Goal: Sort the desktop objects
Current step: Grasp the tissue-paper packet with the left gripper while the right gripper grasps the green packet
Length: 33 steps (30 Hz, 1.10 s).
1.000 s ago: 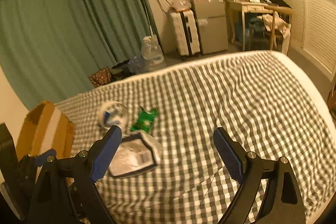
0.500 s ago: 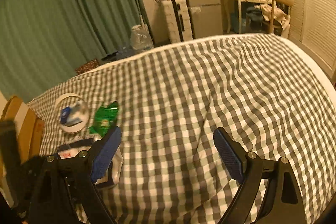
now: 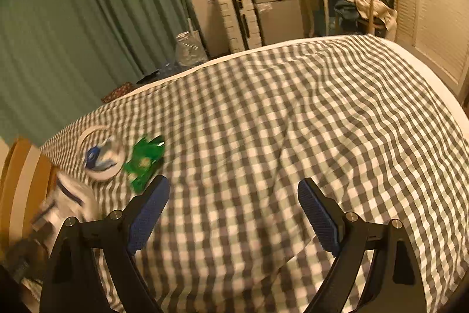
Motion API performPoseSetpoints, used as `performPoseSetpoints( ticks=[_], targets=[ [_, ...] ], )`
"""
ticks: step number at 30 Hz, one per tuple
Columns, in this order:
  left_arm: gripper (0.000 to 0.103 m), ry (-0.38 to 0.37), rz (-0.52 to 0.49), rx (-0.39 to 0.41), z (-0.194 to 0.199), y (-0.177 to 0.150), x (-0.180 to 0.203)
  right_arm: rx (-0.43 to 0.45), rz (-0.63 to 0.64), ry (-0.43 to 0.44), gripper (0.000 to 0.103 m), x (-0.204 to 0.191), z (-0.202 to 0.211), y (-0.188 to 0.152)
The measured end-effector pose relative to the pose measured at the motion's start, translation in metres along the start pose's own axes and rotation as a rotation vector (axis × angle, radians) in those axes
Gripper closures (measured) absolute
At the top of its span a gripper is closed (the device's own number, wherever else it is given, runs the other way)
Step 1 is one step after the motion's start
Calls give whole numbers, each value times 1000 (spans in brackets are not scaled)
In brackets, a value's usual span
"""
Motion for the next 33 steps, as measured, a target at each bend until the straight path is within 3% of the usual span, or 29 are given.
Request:
performPoseSetpoints(
  ticks=[4,8,11,16,18,19,20,21,22,23,25,27,29,30,31,33],
  targets=[
    [88,56,26,9,5,3,-23,12,100,72,13,-36,2,0],
    [88,95,58,-7,-5,0,-32,12,55,175,13,-61,-14,-3],
    [88,153,51,-33,-25,-6,-35,-11,42,186,13,-70,-38,-3],
    [86,149,24,-98,-67,-26,-23,-51,33,185,14,-75,-86,5],
    [57,138,28,-127,-83,-32,-18,-102,1,171,14,-71,-107,5],
    [18,105,28,-162,-92,-37,-13,-115,-9,166,17,-70,-116,6],
    [9,62,25,-212,-103,-43,-5,-123,-12,163,23,-68,-125,7],
    [8,45,30,-226,-110,-47,1,-133,-7,163,25,-67,-134,8],
    [4,51,24,-208,-112,-47,3,-137,3,154,26,-65,-141,10],
    [4,59,4,-171,-113,-46,6,-136,14,148,33,-64,-145,11],
    [8,52,-31,-137,-113,-46,14,-135,41,134,57,-62,-149,13],
    [32,19,-54,-115,-106,-45,19,-129,47,149,59,-62,-147,11],
    [74,-7,-89,-107,-99,-41,26,-140,54,149,60,-61,-141,6],
    [83,-23,-101,-107,-95,-39,30,-143,62,144,60,-62,-136,3],
    [89,-28,-114,-103,-89,-37,33,-149,64,144,61,-62,-131,1],
    [90,-8,-127,-89,-81,-30,35,-168,56,149,61,-63,-118,-8]
  ],
)
Point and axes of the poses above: each gripper's, at about its wrist camera, not at the fingertips, and z roughly against the way its jaws point, x to its right, y to its top, the point moved 10 cm from there along -z, roughly the way its jaws point, and after that the axes turned 15 degrees about y, right-handed, at the moved point
